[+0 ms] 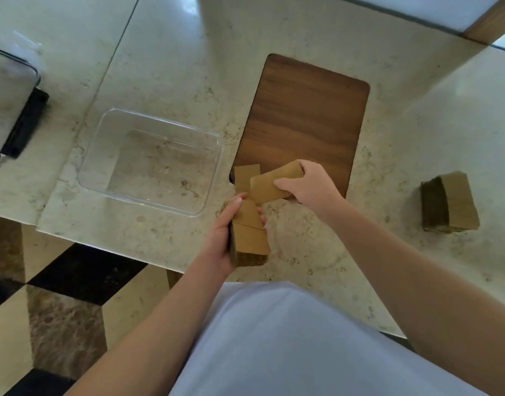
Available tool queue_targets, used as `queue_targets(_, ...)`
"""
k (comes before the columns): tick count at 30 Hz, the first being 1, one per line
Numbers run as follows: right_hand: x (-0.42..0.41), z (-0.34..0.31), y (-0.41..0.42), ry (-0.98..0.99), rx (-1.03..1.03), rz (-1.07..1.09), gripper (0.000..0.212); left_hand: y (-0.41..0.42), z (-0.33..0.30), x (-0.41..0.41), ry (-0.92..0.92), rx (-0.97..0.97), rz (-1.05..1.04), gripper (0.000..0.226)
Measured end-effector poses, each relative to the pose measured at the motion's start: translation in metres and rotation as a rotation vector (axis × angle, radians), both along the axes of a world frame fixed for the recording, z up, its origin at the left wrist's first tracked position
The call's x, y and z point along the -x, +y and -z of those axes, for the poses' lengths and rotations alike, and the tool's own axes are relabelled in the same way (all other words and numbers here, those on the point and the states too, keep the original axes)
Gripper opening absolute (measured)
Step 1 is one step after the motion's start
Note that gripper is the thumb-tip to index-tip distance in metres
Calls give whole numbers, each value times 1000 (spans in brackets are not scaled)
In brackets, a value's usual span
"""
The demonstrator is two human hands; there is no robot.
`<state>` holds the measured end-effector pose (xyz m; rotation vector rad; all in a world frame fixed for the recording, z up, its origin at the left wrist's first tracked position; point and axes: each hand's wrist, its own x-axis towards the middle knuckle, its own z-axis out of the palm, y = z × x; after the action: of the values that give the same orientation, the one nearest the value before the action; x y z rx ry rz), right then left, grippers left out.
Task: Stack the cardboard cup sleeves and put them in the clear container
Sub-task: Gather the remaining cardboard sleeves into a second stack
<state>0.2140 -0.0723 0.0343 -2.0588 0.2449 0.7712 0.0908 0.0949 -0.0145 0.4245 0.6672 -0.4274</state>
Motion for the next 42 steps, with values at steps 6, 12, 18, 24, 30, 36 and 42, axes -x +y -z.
queue_targets(6,19,-10,-23,131,-46,18,42,-6,-11,8,-22,-47,83,51)
queue_targets(12,32,-15,-35,122,-98,67,36,-6,-22,12,-112,-40,220,43)
queue_targets(18,40,-12,-40,134,-140,158,21,-8,-26,13,-138,-28,253,49)
queue_targets(24,30,-27,-63,78,-223,23,16,-14,-27,17,-59,-28,124,50)
queue_targets(30,25,-43,-47,102,-51,-635,20,-27,-27,21,-86,-113,272,80)
queue_targets(36,27,-30,1,-69,7,-765,43,-26,-21,23,-110,51,219,78)
queue_targets(42,12,-18,26,-61,-55,-855,43,-16,-18,20,-126,201,118,66)
